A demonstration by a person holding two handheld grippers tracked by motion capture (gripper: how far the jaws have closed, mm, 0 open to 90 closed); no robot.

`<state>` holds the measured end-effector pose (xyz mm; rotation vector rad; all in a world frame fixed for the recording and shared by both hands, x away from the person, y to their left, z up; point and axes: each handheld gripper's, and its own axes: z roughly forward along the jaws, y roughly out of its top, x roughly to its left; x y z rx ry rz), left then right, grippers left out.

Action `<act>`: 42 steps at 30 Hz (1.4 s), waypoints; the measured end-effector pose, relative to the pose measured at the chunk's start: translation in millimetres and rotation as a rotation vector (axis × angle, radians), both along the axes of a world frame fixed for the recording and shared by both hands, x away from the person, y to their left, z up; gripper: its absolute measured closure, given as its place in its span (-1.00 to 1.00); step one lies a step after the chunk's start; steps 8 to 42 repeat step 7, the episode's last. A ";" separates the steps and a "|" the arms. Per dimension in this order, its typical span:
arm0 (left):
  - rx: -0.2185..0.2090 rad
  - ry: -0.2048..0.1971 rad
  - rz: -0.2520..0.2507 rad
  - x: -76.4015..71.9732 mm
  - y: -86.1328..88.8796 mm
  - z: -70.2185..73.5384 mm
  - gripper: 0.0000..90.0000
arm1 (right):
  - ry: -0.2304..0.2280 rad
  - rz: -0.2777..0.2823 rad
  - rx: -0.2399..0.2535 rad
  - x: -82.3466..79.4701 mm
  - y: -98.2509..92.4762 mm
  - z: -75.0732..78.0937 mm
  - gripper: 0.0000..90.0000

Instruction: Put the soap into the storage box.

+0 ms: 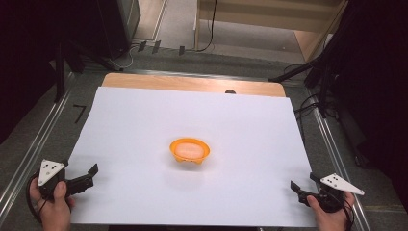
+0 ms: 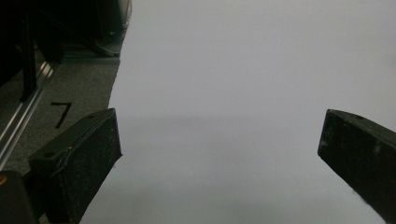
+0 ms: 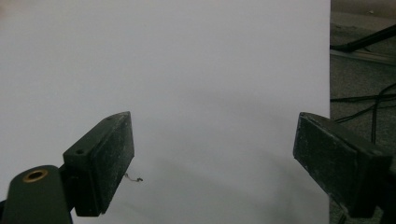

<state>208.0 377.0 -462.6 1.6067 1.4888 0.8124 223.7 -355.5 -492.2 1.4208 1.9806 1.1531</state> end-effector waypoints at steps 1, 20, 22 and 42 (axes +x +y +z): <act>0.001 0.000 0.000 -0.1 0.0 0.0 -1.00 | 0.002 -0.002 0.015 0.0 -1.1 0.0 -0.71; -0.001 0.005 0.000 0.5 0.1 0.0 -1.00 | 0.003 0.001 0.043 0.4 -4.2 -0.3 -0.71; -0.001 0.005 0.000 0.5 0.1 0.0 -1.00 | 0.003 0.001 0.043 0.4 -4.2 -0.3 -0.71; -0.001 0.005 0.000 0.5 0.1 0.0 -1.00 | 0.003 0.001 0.043 0.4 -4.2 -0.3 -0.71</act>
